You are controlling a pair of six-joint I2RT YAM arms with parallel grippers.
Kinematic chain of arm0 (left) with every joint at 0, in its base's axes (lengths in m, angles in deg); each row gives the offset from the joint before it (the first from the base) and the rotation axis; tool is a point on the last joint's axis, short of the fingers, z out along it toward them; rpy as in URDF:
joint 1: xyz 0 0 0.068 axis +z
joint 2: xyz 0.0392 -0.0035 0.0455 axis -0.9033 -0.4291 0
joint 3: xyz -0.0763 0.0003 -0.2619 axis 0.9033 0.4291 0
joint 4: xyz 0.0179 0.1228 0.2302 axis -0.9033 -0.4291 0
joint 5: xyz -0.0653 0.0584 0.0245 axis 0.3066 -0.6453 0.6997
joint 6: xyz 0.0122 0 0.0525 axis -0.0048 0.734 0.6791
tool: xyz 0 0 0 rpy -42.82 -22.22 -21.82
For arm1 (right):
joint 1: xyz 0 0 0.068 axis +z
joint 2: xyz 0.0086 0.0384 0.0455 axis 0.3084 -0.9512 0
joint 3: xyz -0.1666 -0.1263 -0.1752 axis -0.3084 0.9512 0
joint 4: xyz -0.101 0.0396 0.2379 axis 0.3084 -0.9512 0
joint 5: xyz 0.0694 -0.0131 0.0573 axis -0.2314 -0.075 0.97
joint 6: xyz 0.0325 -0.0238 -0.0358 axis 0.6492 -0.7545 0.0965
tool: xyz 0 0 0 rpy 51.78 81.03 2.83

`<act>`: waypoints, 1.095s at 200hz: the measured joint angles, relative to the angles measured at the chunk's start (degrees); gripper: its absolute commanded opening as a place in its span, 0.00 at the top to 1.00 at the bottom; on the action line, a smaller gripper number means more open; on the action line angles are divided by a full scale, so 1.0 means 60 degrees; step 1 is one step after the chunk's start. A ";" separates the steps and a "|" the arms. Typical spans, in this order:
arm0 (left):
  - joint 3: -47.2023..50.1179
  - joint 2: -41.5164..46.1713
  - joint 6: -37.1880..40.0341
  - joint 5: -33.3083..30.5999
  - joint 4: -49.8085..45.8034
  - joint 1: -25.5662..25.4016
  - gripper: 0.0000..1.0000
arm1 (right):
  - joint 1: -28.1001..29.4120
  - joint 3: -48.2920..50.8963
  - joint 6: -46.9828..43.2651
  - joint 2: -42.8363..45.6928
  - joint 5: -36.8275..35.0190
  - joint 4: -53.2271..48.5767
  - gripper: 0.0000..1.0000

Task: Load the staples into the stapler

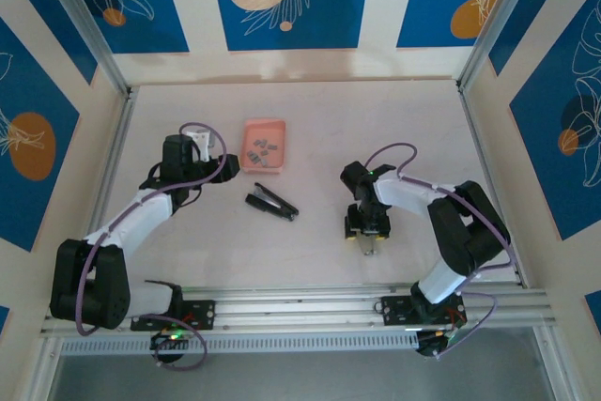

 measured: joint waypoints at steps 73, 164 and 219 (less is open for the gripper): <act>-0.0262 0.0015 0.0007 0.0120 -0.0342 -0.0095 0.36 | 0.0160 0.0368 0.0040 0.0823 -0.0368 0.0747 0.62; -0.2521 -0.0510 -0.0248 0.2116 -0.0514 -0.0678 0.38 | 0.0918 0.1858 -0.0718 0.3158 -0.0565 0.7635 0.67; -0.3432 -0.0922 -0.0171 0.3031 -0.0514 -0.1311 0.38 | 0.1541 0.1559 -0.1585 0.1876 -0.0036 1.0331 0.69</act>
